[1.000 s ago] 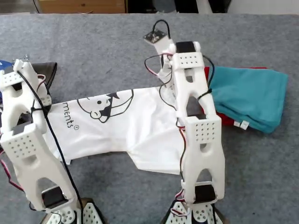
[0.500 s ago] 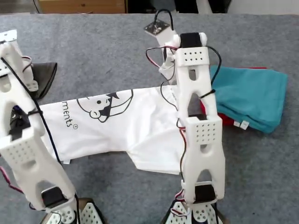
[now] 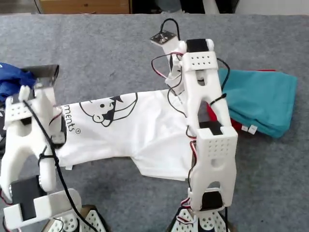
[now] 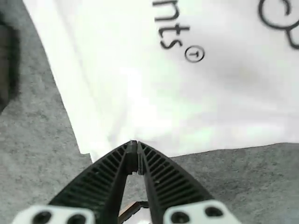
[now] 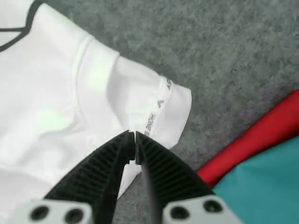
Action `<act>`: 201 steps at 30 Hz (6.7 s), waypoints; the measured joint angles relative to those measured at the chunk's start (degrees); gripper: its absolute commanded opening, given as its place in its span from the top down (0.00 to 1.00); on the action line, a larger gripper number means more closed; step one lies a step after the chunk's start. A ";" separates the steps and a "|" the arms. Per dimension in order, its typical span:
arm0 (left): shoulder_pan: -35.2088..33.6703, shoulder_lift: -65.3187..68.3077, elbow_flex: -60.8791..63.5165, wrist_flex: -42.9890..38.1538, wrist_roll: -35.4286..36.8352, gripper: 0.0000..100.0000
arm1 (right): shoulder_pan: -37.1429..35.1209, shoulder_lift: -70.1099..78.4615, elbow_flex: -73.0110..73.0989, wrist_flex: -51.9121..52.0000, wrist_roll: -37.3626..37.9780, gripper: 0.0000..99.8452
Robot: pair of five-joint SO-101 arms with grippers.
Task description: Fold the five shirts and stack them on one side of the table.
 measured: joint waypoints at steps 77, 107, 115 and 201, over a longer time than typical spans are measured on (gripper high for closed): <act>-1.76 6.95 -29.01 -12.31 7.38 0.97 | 0.26 -10.20 -4.84 10.11 5.63 0.99; -7.65 -12.66 -0.88 -16.79 4.40 0.97 | -20.40 -68.40 99.96 -20.92 28.57 0.80; -6.95 -12.84 -0.26 -16.79 4.40 0.97 | -20.57 -60.92 100.92 -29.98 26.64 0.80; -6.95 -13.63 -3.96 -8.00 4.40 0.97 | -17.05 -18.11 21.80 5.63 16.26 0.99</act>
